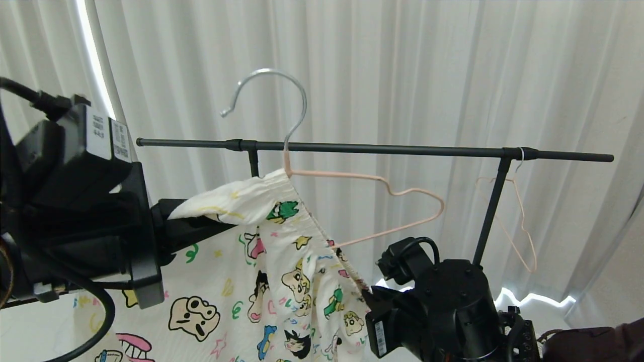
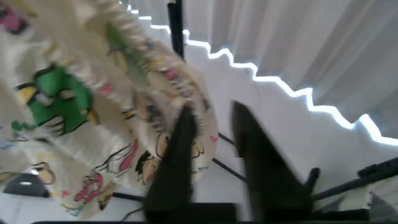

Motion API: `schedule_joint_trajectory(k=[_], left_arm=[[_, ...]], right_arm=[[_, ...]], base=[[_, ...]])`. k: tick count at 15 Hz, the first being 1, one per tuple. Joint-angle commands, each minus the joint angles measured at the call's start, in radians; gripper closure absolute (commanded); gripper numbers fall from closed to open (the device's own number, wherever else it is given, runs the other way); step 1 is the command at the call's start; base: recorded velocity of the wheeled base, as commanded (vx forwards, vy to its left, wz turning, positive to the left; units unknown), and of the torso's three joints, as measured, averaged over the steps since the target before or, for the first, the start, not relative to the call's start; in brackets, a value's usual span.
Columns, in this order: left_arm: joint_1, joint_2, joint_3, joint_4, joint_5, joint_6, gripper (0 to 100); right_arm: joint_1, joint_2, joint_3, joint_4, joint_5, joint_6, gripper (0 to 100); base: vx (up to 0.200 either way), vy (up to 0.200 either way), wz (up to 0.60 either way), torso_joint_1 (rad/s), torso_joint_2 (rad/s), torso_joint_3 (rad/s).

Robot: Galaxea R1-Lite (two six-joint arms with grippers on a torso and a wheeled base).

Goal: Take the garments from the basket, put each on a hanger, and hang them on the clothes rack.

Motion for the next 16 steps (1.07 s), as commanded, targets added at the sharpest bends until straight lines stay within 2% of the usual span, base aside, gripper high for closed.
schedule_joint_trajectory(k=[1,3,4,6,10,11,12,13,15,16], left_arm=[[0.019,-0.015,0.061,-0.001,0.0,0.001,100],[0.028,-0.026,0.089,-0.001,0.0,0.001,100],[0.037,-0.047,0.129,-0.002,0.0,0.001,100],[0.04,-0.078,0.19,-0.002,0.0,0.002,100],[0.039,-0.082,0.368,-0.001,0.008,0.022,100],[0.039,-0.069,0.38,-0.002,0.019,0.027,100],[0.04,-0.033,0.39,-0.002,0.085,0.036,100],[0.04,-0.018,0.388,-0.002,0.115,0.033,100],[0.04,0.002,0.385,-0.002,0.129,0.029,100],[0.042,0.004,0.387,-0.002,0.131,0.027,100]], right_arm=[[-0.094,-0.024,0.06,-0.003,-0.008,-0.073,100],[-0.146,-0.044,0.074,-0.003,-0.008,-0.103,100],[-0.218,-0.067,0.074,-0.003,-0.006,-0.123,100],[-0.275,-0.092,0.074,-0.004,0.0,-0.155,100],[-0.283,-0.162,0.074,-0.003,0.063,-0.174,100],[-0.283,-0.175,0.075,-0.001,0.066,-0.178,100],[-0.281,-0.202,0.075,0.005,0.072,-0.197,100],[-0.281,-0.219,0.078,0.02,0.077,-0.206,100],[-0.275,-0.256,0.078,0.082,0.107,-0.209,100],[-0.275,-0.268,0.078,0.097,0.127,-0.209,0]], base=[[0.0,0.0,0.0,0.0,0.0,0.0],[0.0,0.0,0.0,0.0,0.0,0.0],[0.0,0.0,0.0,0.0,0.0,0.0],[0.0,0.0,0.0,0.0,0.0,0.0],[0.0,0.0,0.0,0.0,0.0,0.0],[0.0,0.0,0.0,0.0,0.0,0.0],[0.0,0.0,0.0,0.0,0.0,0.0],[0.0,0.0,0.0,0.0,0.0,0.0],[0.0,0.0,0.0,0.0,0.0,0.0],[0.0,0.0,0.0,0.0,0.0,0.0]])
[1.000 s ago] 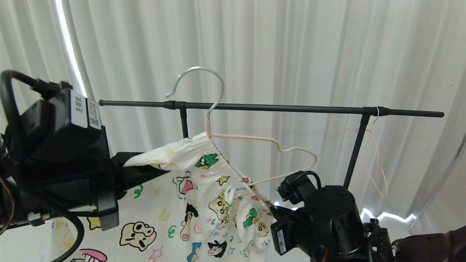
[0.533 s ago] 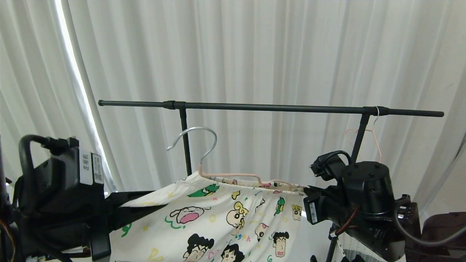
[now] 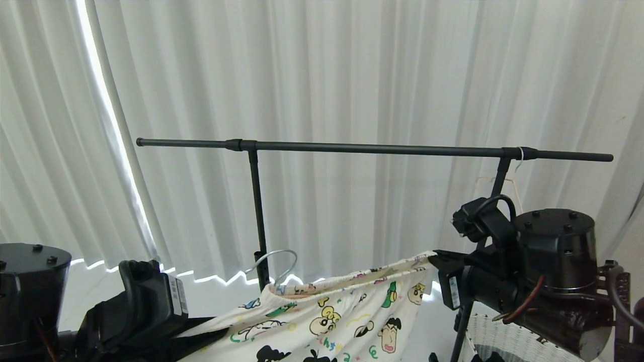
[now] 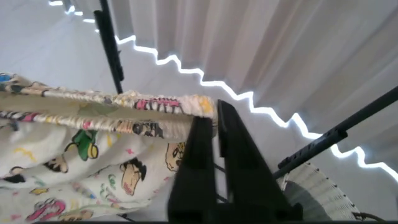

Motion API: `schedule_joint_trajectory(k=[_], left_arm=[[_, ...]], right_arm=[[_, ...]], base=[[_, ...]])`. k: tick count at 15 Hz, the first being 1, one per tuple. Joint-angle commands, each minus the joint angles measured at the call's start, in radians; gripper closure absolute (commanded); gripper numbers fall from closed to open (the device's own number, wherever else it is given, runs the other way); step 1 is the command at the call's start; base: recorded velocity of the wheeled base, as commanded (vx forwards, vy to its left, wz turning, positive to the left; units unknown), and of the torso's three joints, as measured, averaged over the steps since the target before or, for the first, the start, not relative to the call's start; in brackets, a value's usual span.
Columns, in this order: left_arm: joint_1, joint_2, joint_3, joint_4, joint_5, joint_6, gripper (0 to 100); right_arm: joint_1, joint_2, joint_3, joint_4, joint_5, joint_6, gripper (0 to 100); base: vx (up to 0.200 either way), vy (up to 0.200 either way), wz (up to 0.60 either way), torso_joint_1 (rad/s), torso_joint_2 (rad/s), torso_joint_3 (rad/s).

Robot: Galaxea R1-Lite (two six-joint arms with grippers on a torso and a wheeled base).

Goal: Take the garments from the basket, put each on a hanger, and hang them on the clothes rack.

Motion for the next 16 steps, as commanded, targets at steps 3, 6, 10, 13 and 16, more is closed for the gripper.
schedule_joint_trajectory(k=[3,6,10,13,16], left_arm=[[-0.001,0.015,-0.006,-0.008,-0.001,-0.016,100],[-0.001,0.024,-0.003,-0.091,-0.003,-0.084,100],[0.037,0.073,-0.003,-0.18,-0.001,-0.087,100],[0.031,0.078,-0.006,-0.228,-0.004,-0.09,100],[-0.026,0.072,0.008,-0.234,-0.101,-0.079,100]], right_arm=[[0.002,-0.042,0.002,0.011,0.015,-0.043,0],[0.002,-0.071,0.0,0.011,0.125,-0.109,0],[0.004,-0.096,0.015,0.014,0.205,-0.215,0],[0.005,-0.097,0.008,0.014,0.251,-0.276,0],[0.025,-0.091,-0.02,0.06,0.363,-0.425,0]], base=[[0.0,0.0,0.0,0.0,0.0,0.0],[0.0,0.0,0.0,0.0,0.0,0.0],[0.0,0.0,0.0,0.0,0.0,0.0],[0.0,0.0,0.0,0.0,0.0,0.0],[0.0,0.0,0.0,0.0,0.0,0.0]])
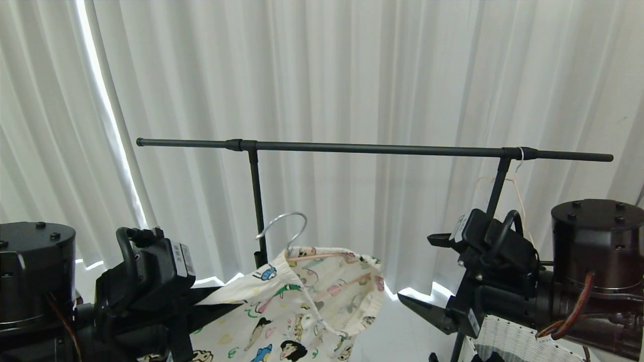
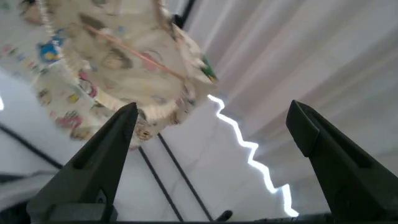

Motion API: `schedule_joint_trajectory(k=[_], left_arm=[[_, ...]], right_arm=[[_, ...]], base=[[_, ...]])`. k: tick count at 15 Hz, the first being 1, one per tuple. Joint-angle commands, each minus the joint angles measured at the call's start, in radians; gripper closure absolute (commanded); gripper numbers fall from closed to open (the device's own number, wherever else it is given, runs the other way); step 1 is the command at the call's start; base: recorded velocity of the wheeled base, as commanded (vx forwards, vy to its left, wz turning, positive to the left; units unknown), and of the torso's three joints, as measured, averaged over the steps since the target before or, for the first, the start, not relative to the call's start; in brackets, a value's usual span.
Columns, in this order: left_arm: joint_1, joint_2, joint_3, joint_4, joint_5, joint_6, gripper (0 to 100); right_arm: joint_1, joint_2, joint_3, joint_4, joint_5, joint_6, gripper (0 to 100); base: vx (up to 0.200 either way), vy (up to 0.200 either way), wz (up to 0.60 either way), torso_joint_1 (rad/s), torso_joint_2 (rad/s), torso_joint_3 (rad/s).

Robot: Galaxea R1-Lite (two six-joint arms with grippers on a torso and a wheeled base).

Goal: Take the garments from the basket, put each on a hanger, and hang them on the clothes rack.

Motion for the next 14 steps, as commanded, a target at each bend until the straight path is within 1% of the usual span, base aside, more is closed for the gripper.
schedule_joint_trajectory(k=[1,2,3,5,6,7,8,9,10,14], left_arm=[[-0.014,0.006,0.012,-0.001,-0.073,0.015,100],[-0.014,0.008,0.009,-0.001,-0.096,0.027,100],[-0.015,0.006,0.009,-0.001,-0.099,0.039,100],[-0.043,-0.005,0.012,-0.001,-0.102,0.073,100],[-0.07,-0.014,0.011,-0.001,-0.107,0.076,100],[-0.103,-0.023,0.011,-0.001,-0.107,0.076,100],[-0.115,-0.028,0.012,-0.001,-0.107,0.076,100],[-0.129,-0.035,0.011,-0.001,-0.107,0.076,100],[-0.129,-0.037,0.011,-0.001,-0.107,0.076,100],[-0.133,-0.081,0.023,-0.003,-0.107,0.076,100]], right_arm=[[0.018,0.004,-0.051,0.068,0.05,-0.044,0],[0.032,0.004,-0.094,0.123,0.089,-0.064,0],[0.052,0.006,-0.139,0.177,0.115,-0.072,0],[0.093,0.031,-0.218,0.272,0.141,-0.078,0],[0.105,0.051,-0.24,0.291,0.146,-0.102,0],[0.124,0.081,-0.255,0.298,0.153,-0.128,0],[0.136,0.093,-0.26,0.301,0.156,-0.131,0],[0.167,0.123,-0.272,0.309,0.156,-0.131,0],[0.176,0.135,-0.272,0.318,0.156,-0.131,0],[0.167,0.15,-0.267,0.337,0.155,-0.133,0]], base=[[0.0,0.0,0.0,0.0,0.0,0.0],[0.0,0.0,0.0,0.0,0.0,0.0],[0.0,0.0,0.0,0.0,0.0,0.0],[0.0,0.0,0.0,0.0,0.0,0.0],[0.0,0.0,0.0,0.0,0.0,0.0],[0.0,0.0,0.0,0.0,0.0,0.0],[0.0,0.0,0.0,0.0,0.0,0.0],[0.0,0.0,0.0,0.0,0.0,0.0],[0.0,0.0,0.0,0.0,0.0,0.0],[0.0,0.0,0.0,0.0,0.0,0.0]])
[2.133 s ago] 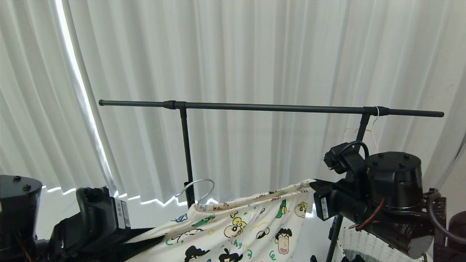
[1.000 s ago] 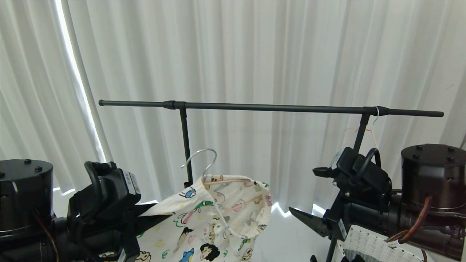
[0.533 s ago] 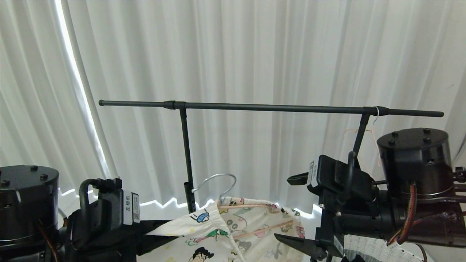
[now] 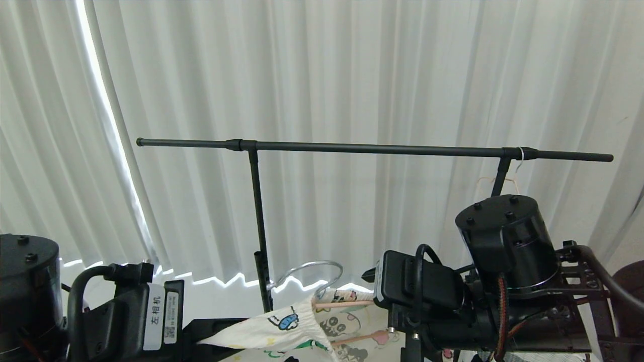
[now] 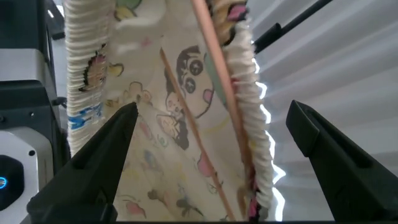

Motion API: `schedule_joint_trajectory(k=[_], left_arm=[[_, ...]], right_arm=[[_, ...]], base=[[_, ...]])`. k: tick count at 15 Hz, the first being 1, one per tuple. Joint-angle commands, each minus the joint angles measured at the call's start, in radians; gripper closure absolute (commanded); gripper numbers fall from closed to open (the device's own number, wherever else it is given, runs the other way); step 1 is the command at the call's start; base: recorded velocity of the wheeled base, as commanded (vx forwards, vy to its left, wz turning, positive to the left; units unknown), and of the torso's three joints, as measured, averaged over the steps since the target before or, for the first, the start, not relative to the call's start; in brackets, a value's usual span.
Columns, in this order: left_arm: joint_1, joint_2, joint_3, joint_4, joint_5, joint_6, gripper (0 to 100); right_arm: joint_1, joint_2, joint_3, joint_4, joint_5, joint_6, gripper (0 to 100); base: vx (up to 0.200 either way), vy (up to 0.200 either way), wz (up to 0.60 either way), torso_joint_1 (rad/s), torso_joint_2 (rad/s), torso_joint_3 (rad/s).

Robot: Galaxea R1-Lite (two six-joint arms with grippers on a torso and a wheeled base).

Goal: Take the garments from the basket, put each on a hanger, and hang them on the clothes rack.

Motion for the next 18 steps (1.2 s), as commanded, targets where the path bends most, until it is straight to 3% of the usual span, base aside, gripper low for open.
schedule_joint_trajectory(k=[1,8,9,18], left_arm=[[-0.002,-0.031,0.02,0.0,0.0,0.0,100],[-0.002,-0.039,0.026,0.0,0.0,0.0,100],[-0.002,-0.037,0.026,0.0,0.0,0.0,100],[-0.002,-0.037,0.029,0.0,0.004,0.009,100]], right_arm=[[-0.01,0.013,0.0,-0.001,-0.001,0.001,0],[-0.022,0.013,-0.001,-0.002,-0.003,0.001,0],[-0.022,0.013,-0.001,-0.002,-0.003,-0.001,100],[-0.022,0.0,-0.001,-0.008,-0.004,0.001,100]], base=[[0.0,0.0,0.0,0.0,0.0,0.0],[0.0,0.0,0.0,0.0,0.0,0.0],[0.0,0.0,0.0,0.0,0.0,0.0],[0.0,0.0,0.0,0.0,0.0,0.0]])
